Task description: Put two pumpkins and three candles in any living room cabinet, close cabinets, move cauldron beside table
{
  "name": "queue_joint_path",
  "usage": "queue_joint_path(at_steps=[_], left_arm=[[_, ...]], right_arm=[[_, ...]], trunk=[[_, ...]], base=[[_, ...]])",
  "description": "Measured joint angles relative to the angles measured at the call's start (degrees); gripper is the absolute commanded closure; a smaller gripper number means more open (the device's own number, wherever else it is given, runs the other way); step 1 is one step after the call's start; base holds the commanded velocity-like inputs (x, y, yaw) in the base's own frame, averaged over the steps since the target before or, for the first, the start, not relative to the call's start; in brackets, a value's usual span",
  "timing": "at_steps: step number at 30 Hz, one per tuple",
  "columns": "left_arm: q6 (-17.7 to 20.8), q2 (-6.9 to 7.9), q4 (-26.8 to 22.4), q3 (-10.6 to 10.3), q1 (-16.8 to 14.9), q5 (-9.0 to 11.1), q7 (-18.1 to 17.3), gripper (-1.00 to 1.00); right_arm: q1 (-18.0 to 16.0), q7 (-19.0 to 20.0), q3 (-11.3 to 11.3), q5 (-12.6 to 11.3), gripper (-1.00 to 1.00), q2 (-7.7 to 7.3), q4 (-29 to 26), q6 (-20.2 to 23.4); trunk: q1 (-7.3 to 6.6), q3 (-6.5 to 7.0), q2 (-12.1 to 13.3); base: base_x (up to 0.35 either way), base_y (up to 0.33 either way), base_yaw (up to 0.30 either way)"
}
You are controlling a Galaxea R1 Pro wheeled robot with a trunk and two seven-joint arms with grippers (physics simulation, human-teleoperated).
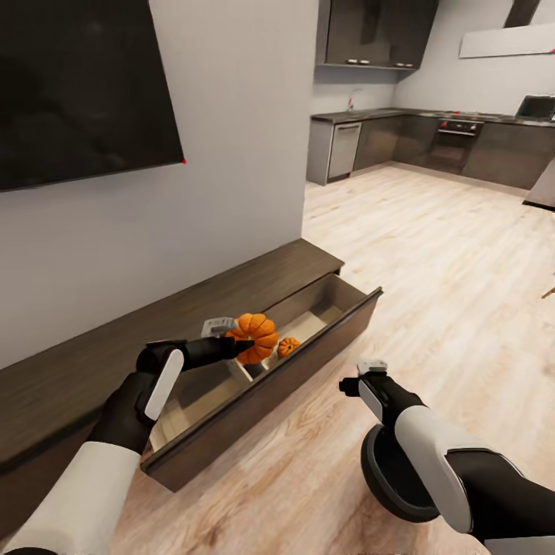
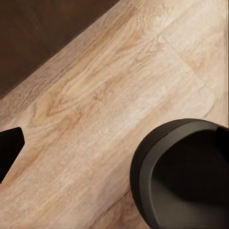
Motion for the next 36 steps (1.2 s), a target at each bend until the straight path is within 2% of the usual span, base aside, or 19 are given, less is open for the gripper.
queue_joint_path(at_steps=[8, 17, 27, 36], left_arm=[[-0.02, 0.07, 0.13, 0.19, 0.0, -0.22, 0.18, 1.0], [-0.01, 1.54, 0.19, 0.2, 0.0, -0.1, 0.32, 1.0], [-0.02, 1.67, 0.17, 0.21, 0.0, -0.12, 0.23, 1.0], [-0.06, 1.64, 0.13, 0.19, 0.01, -0.25, 0.21, 1.0]], right_arm=[[0.02, -0.08, -0.03, 0.0, -1.0, 0.01, -0.03, -0.02], [0.02, -0.11, -0.03, 0.0, -1.0, 0.0, -0.04, -0.02], [0.02, -0.12, -0.08, 0.0, -1.0, 0.0, -0.04, -0.03], [0.01, -0.14, -0.11, 0.0, -1.0, 0.0, -0.04, -0.01]], trunk=[[0.0, 0.51, 0.0], [0.0, 1.1, 0.0], [0.0, 1.76, 0.0], [0.01, 2.35, 0.0]], base=[[0.0, 0.0, -0.247], [0.0, 0.0, -0.247], [-0.001, -0.001, -0.247], [-0.117, -0.216, -0.247]])
